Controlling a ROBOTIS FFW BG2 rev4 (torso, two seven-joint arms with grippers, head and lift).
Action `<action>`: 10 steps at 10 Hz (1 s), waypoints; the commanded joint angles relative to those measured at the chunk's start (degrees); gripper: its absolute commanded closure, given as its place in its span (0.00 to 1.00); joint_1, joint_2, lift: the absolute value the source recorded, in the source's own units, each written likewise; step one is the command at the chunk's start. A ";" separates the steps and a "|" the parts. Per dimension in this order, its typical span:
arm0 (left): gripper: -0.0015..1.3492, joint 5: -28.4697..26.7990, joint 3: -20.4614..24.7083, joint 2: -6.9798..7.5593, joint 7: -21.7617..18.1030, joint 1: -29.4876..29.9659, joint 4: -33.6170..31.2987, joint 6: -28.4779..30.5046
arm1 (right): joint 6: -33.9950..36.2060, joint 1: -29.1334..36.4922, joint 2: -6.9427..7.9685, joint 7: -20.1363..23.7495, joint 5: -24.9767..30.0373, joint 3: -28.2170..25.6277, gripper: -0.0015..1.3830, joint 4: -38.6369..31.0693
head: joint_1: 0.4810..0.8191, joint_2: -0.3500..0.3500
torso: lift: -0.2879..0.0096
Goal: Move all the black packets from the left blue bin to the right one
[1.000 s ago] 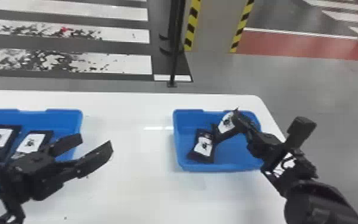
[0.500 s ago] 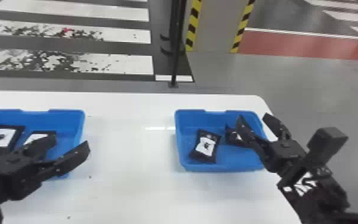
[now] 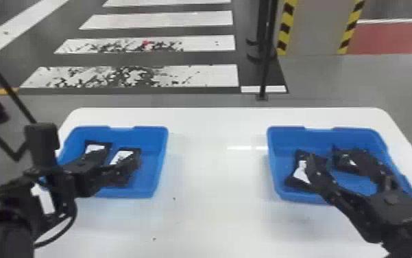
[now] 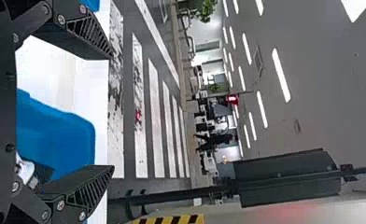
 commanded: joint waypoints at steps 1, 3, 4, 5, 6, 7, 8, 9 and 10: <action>0.10 -3.28 0.25 0.49 0.63 -3.61 3.22 3.65 | 0.00 2.82 0.00 0.38 -0.43 1.66 0.15 -2.46 | 0.63 0.69 | 0.50; 0.10 -7.96 0.25 1.02 1.42 -7.41 7.30 8.29 | 0.00 6.06 0.00 0.82 -1.23 2.91 0.15 -4.71 | 0.63 0.80 | 0.50; 0.10 -9.34 0.25 1.11 1.86 -8.95 9.69 9.13 | 0.00 6.90 0.00 1.00 -1.57 3.26 0.15 -5.28 | 0.63 0.84 | 0.50; 0.10 -10.36 0.02 1.37 1.95 -11.06 12.78 9.98 | 0.14 7.32 0.00 1.18 -2.03 3.71 0.15 -5.42 | 0.63 0.88 | 0.50; 0.10 -11.62 -0.89 1.72 2.12 -13.17 15.45 10.68 | 0.14 7.32 0.00 1.35 -2.14 3.71 0.15 -5.42 | 0.63 0.89 | 0.50; 0.10 -12.19 -1.69 1.72 2.47 -15.14 18.13 11.38 | 0.14 7.32 0.00 1.35 -2.25 3.71 0.15 -5.42 | 0.63 0.91 | 0.50; 0.10 -12.76 -2.61 1.81 2.74 -17.25 20.94 11.52 | 0.14 7.32 0.00 1.44 -2.48 3.71 0.15 -5.28 | 0.63 0.91 | 0.50; 0.10 -12.88 -3.41 1.81 3.00 -18.66 23.33 11.52 | 0.56 7.32 0.00 1.44 -2.71 3.71 0.15 -5.28 | 0.63 0.91 | 0.50; 0.11 -12.99 -3.98 1.72 3.44 -19.92 25.30 11.52 | 0.70 7.18 0.00 1.53 -2.94 3.71 0.15 -5.14 | 0.63 0.90 | 0.50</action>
